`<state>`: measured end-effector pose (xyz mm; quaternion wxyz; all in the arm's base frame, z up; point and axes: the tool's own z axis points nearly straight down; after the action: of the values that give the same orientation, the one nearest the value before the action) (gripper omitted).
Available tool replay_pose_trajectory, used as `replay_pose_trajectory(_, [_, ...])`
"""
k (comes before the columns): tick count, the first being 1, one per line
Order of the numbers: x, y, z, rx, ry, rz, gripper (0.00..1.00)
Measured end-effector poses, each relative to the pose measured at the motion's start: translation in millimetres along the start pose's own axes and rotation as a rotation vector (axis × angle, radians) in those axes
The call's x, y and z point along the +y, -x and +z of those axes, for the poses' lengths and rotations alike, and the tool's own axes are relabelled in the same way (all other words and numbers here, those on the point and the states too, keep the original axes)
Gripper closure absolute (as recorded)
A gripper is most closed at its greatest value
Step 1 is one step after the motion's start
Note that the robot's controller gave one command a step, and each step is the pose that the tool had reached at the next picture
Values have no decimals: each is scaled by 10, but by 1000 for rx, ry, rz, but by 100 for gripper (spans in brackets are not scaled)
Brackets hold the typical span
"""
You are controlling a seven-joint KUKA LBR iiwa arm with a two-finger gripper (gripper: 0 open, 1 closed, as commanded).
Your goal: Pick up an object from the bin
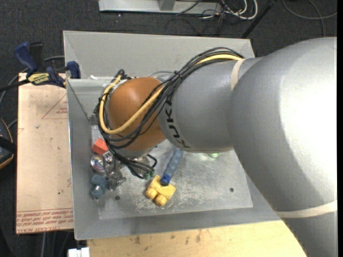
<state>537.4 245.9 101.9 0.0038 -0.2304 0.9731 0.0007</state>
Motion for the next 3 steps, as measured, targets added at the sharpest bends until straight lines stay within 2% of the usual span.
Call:
replay_pose_trajectory(1, [-48, 91, -1663, -4, 0, -268, 100])
replay_pose_trajectory(2, [-46, 77, -1623, 4, 2, -268, 0])
replay_pose_trajectory(3, [-89, -540, -536, 17, 5, -293, 0])
